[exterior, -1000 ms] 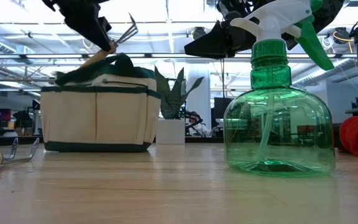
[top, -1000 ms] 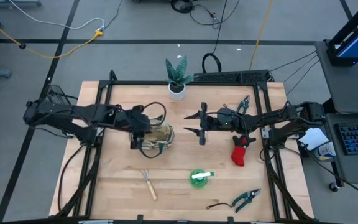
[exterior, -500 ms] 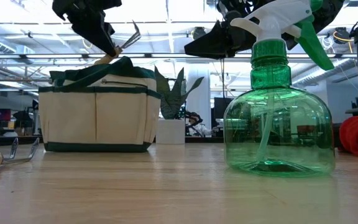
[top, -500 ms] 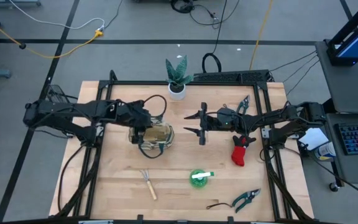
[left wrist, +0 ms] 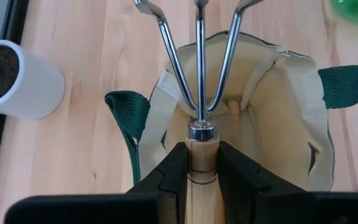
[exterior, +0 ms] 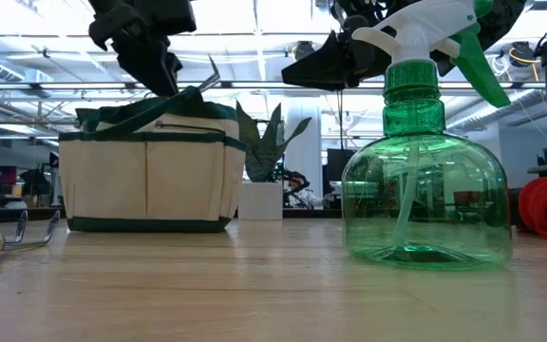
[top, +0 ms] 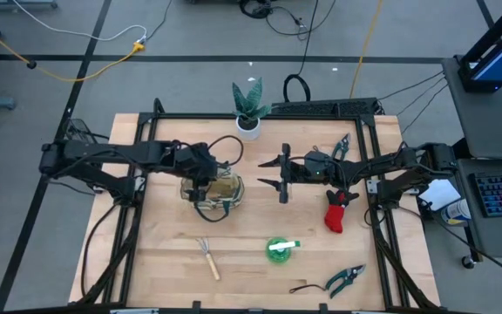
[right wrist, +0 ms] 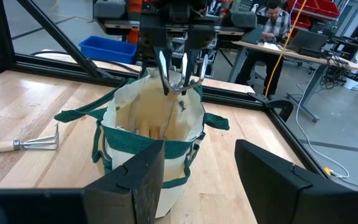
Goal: Pick & Place Garden tools in Gardening bag
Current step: Put the left brown hand rake into the white gardening bag
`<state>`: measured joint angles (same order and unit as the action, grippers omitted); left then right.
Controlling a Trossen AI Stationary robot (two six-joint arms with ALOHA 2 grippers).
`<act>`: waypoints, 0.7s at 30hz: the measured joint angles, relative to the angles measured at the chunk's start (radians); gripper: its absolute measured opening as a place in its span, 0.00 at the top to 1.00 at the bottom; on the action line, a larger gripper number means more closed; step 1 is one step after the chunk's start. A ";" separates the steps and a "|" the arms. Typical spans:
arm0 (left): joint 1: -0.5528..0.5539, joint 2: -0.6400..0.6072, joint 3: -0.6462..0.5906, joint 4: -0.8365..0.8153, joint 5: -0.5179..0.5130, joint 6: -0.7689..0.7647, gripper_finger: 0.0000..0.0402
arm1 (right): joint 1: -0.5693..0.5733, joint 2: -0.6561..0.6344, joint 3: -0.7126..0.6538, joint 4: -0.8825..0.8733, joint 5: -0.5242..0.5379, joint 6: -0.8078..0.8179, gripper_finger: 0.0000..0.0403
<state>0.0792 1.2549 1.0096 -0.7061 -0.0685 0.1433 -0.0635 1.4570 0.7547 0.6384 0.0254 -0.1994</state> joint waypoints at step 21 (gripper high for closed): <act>0.000 0.003 0.000 -0.053 0.000 -0.029 0.82 | 0.000 0.000 0.000 0.000 0.000 -0.003 0.52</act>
<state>0.0792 1.2575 1.0096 -0.7589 -0.0681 0.1143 -0.0636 1.4570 0.7547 0.6384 0.0254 -0.2020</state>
